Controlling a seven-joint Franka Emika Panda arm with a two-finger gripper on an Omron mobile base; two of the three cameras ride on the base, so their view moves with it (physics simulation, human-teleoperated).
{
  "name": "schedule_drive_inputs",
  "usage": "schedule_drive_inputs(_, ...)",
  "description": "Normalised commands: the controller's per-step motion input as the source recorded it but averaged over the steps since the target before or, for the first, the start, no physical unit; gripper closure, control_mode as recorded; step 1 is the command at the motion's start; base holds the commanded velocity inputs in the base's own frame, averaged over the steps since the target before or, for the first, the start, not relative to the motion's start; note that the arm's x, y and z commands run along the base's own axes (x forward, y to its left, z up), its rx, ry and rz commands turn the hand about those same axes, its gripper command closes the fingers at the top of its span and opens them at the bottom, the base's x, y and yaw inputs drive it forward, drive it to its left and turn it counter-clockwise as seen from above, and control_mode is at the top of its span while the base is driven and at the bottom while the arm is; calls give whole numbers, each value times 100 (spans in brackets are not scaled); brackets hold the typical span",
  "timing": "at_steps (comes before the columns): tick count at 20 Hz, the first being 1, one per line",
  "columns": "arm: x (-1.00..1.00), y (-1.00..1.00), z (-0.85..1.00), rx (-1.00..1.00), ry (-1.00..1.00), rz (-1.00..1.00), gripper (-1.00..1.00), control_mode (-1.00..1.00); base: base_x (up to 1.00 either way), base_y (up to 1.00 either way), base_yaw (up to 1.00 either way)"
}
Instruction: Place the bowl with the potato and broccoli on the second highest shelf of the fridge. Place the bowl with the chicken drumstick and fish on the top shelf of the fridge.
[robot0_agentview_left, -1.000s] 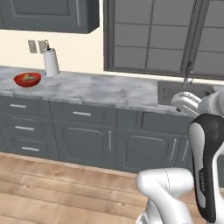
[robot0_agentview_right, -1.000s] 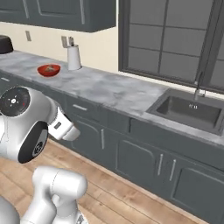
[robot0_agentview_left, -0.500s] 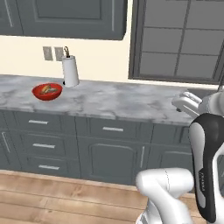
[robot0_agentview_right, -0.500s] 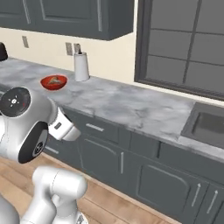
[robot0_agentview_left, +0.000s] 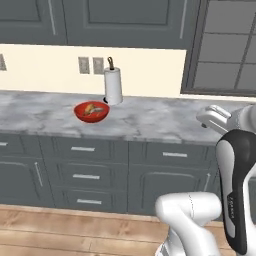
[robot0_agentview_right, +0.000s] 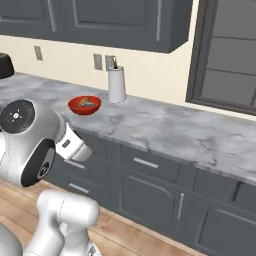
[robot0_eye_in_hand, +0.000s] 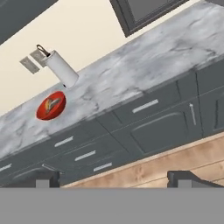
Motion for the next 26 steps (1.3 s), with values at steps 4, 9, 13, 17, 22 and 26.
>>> schedule_drive_inputs(4, 0, 0, 0, 0, 0, 0, -100, 100, 85, 100, -26)
schedule_drive_inputs(9, 0, 0, 0, 0, 0, 0, -100, 100, 100, 100, -40)
schedule_drive_inputs(13, 0, 0, 0, 0, 0, 0, -100, 100, 79, 100, -43)
schedule_drive_inputs(17, 0, 0, 0, 0, 0, 0, -100, 100, 65, 39, -12)
schedule_drive_inputs(22, 0, 0, 0, 0, 0, 0, -100, 100, 57, 2, 0)
schedule_drive_inputs(26, 0, 0, 0, 0, 0, 0, -100, 100, 16, 0, 0)
